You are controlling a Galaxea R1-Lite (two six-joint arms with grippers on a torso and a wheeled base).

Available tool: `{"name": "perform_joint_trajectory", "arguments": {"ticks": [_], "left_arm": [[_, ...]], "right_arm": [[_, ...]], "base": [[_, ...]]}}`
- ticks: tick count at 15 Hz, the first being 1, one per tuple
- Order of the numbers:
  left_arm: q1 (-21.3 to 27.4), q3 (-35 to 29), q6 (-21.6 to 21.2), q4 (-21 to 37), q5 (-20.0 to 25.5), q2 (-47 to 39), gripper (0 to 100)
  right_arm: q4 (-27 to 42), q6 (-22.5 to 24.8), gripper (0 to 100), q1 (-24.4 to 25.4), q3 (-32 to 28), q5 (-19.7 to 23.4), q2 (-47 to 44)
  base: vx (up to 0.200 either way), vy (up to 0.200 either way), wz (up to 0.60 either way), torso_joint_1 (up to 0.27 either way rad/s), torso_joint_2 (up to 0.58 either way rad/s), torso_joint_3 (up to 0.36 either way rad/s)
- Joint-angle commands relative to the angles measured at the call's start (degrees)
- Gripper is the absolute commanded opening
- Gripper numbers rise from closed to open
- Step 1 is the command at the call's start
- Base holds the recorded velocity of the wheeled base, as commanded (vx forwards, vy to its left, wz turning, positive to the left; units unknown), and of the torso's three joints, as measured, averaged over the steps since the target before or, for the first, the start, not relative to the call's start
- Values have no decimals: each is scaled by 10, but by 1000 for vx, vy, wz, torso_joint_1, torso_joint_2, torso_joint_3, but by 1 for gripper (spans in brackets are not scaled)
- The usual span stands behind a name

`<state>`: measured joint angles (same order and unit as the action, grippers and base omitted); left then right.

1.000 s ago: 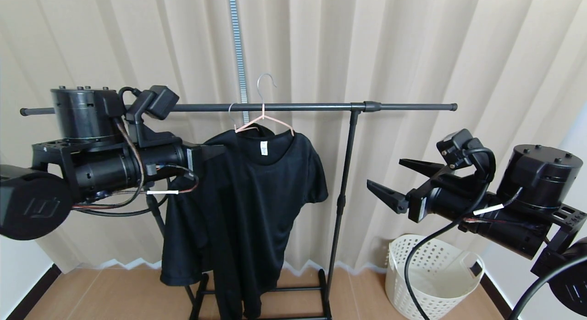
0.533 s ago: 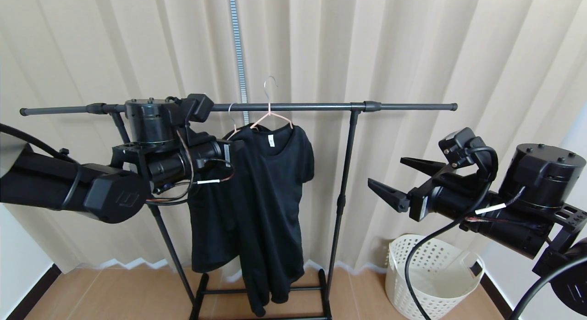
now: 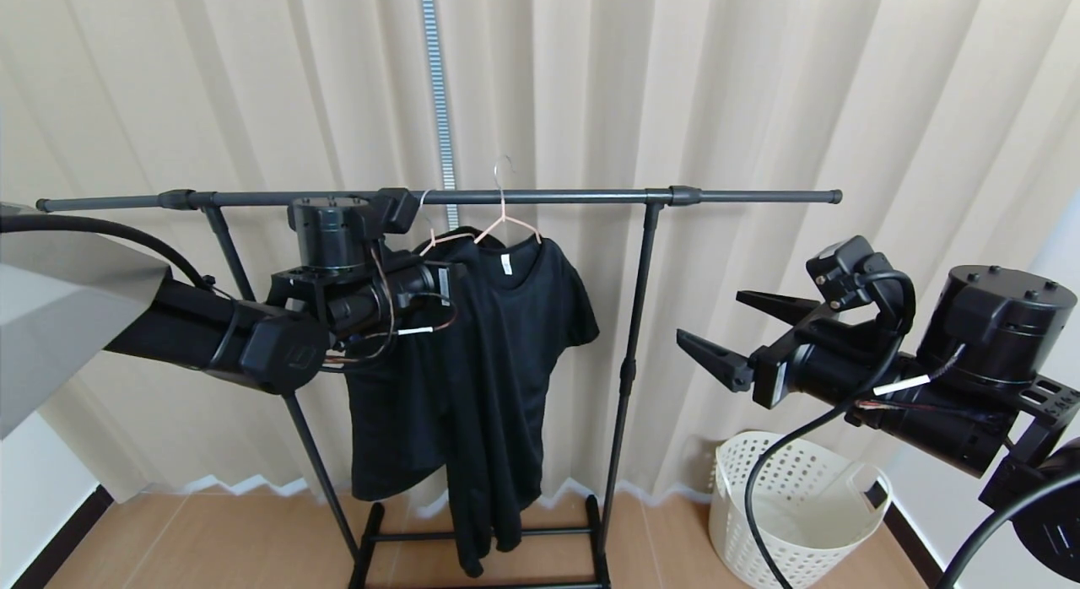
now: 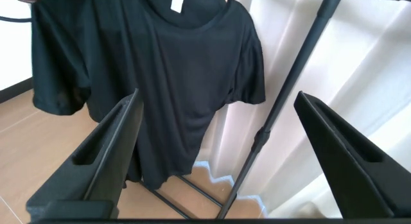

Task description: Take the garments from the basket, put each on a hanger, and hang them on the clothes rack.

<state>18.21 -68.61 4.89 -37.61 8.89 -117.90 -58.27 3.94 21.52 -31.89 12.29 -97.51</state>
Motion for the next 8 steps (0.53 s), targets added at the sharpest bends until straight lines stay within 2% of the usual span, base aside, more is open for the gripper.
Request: {"name": "perform_joint_trajectory", "arguments": {"ticks": [1, 8], "left_arm": [[2, -16, 4, -26, 0, -30, 0], [8, -55, 8, -33, -17, -76, 0]], "right_arm": [[0, 0, 100, 0, 0, 0, -2], [-1, 1, 100, -1, 1, -1, -5]], "base": [[0, 0, 0, 0, 0, 0], [0, 0, 0, 0, 0, 0]]}}
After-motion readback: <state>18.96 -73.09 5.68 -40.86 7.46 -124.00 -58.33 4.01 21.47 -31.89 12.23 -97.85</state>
